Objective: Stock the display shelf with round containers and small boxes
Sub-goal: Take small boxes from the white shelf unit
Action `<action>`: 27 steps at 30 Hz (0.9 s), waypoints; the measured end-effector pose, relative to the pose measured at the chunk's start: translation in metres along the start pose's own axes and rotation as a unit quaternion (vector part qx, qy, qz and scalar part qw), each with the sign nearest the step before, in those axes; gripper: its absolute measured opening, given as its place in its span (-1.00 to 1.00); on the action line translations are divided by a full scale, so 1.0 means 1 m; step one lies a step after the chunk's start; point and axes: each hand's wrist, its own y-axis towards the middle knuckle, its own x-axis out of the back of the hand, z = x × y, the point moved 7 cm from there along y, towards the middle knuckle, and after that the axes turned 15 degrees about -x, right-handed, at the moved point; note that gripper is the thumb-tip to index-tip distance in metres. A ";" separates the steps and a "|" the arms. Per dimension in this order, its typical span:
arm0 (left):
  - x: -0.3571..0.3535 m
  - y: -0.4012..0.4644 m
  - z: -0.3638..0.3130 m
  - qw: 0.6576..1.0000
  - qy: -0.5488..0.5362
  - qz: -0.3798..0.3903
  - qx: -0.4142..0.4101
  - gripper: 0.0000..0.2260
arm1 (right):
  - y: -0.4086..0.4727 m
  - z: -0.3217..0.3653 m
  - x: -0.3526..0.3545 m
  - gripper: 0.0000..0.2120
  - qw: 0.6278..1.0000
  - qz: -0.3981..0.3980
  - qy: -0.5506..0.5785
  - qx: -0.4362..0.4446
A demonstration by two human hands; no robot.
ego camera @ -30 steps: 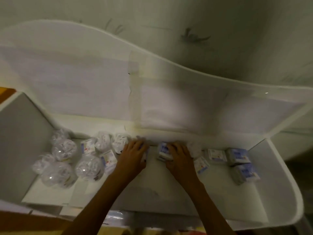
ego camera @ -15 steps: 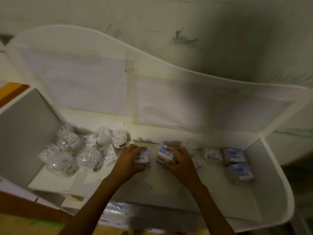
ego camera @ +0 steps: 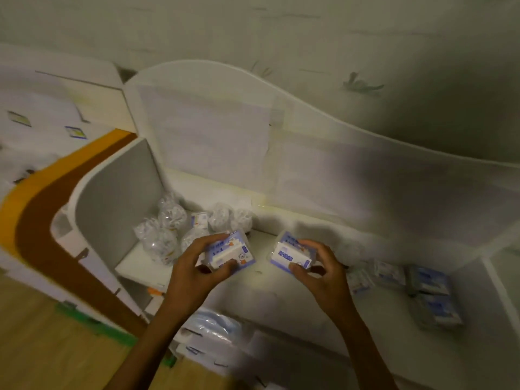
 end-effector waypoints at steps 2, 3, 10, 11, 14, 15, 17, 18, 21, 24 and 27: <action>0.025 -0.008 -0.005 1.000 0.002 -0.014 0.009 -0.59 | -0.006 0.015 -0.022 -0.58 1.000 0.025 -0.004 0.011; 0.039 -0.013 -0.006 1.000 0.007 -0.019 0.015 -0.60 | -0.009 0.021 -0.035 -0.58 0.999 0.036 -0.004 0.015; 0.161 -0.057 -0.008 0.995 0.067 -0.067 0.019 -0.61 | -0.043 0.069 -0.146 -0.59 0.991 0.125 0.005 0.039; 0.184 -0.066 -0.008 0.994 0.074 -0.078 0.021 -0.62 | -0.050 0.076 -0.168 -0.59 0.990 0.137 0.004 0.039; 0.253 -0.095 -0.004 0.989 0.099 -0.109 0.029 -0.62 | -0.074 0.096 -0.234 -0.59 0.984 0.174 0.004 0.045; 0.275 -0.106 -0.002 0.987 0.106 -0.119 0.031 -0.63 | -0.083 0.102 -0.257 -0.59 0.981 0.186 0.002 0.051; 0.317 -0.129 0.004 0.983 0.111 -0.143 0.042 -0.62 | -0.099 0.114 -0.301 -0.58 0.976 0.209 -0.001 0.062; 0.338 -0.141 0.008 0.981 0.110 -0.156 0.048 -0.62 | -0.108 0.120 -0.324 -0.57 0.973 0.221 -0.001 0.065; 0.395 -0.172 0.017 0.973 0.118 -0.187 0.066 -0.63 | -0.131 0.136 -0.387 -0.54 0.964 0.256 0.001 0.079; 0.446 -0.191 0.025 0.964 0.124 -0.219 0.084 -0.63 | -0.143 0.151 -0.447 -0.58 0.955 0.285 -0.008 0.078; 0.492 -0.197 0.036 0.958 0.135 -0.236 0.089 -0.65 | -0.143 0.162 -0.502 -0.58 0.951 0.297 -0.021 0.077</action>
